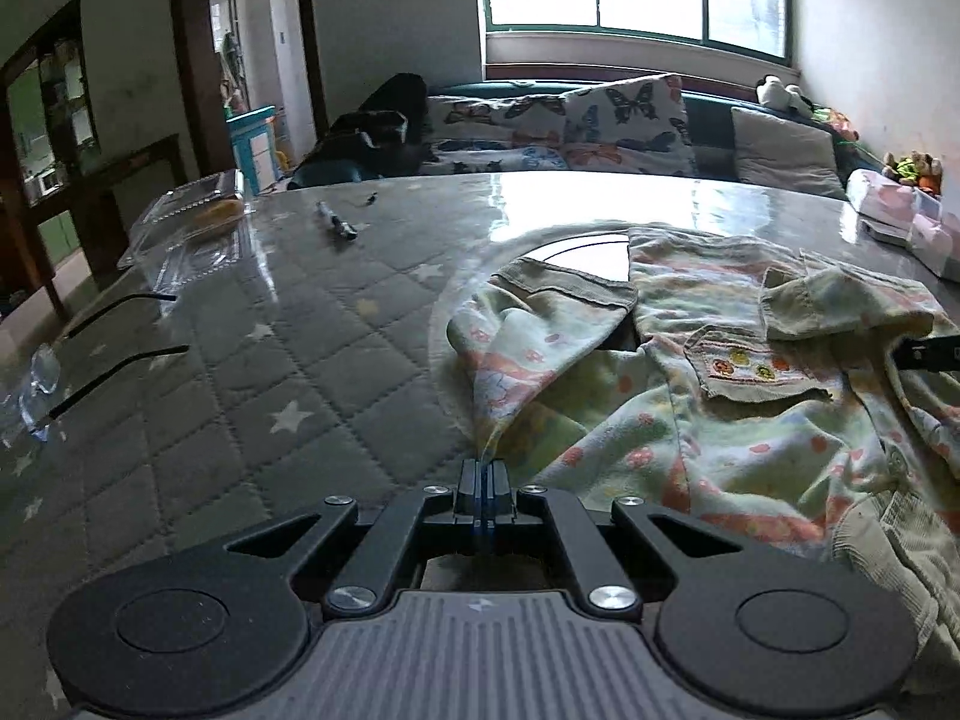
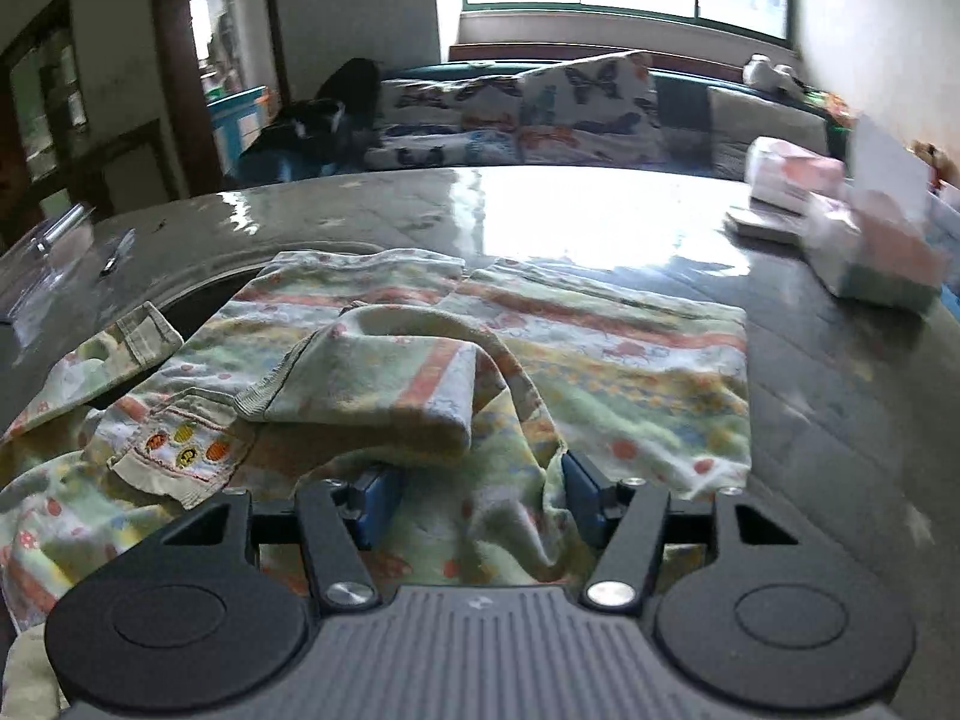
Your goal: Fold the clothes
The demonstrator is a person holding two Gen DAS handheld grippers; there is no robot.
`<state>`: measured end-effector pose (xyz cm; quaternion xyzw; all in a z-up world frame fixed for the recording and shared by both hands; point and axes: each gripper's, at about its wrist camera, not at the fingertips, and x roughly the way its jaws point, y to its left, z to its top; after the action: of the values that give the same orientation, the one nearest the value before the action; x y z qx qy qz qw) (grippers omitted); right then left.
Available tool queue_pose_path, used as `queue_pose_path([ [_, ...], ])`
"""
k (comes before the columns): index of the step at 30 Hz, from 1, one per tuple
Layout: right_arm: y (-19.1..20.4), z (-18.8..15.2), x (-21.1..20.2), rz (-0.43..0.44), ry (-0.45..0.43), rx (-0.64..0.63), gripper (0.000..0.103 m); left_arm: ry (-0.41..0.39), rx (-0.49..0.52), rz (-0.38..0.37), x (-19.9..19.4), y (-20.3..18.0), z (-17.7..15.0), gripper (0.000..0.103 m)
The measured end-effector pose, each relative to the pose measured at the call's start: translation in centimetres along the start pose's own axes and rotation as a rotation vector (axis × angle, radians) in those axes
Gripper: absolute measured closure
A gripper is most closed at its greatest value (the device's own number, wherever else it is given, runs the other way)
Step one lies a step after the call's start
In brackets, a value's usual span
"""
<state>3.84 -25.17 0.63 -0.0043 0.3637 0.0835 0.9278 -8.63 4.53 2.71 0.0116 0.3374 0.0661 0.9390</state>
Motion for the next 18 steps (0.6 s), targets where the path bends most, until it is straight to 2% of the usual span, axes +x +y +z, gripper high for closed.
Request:
queue_pose_path([
  [8, 3.9, 2.2, 3.1, 0.045, 0.011, -0.110, 0.043, 0.014, -0.039, 0.054, 0.2, 1.9, -0.6, 0.101],
  [10, 4.7, 2.2, 3.2, 0.037, 0.017, -0.150, 0.043, 0.014, -0.041, 0.052, 0.1, 2.2, -0.8, 0.101],
  [13, 4.7, 2.3, 2.6, 0.046, 0.010, -0.134, 0.044, 0.018, -0.041, 0.048, 0.0, 2.3, -0.8, 0.101],
  [18, 5.4, 2.7, 2.1, 0.041, -0.018, -0.165, 0.044, 0.020, -0.044, 0.045, -0.2, 2.2, -0.7, 0.093],
])
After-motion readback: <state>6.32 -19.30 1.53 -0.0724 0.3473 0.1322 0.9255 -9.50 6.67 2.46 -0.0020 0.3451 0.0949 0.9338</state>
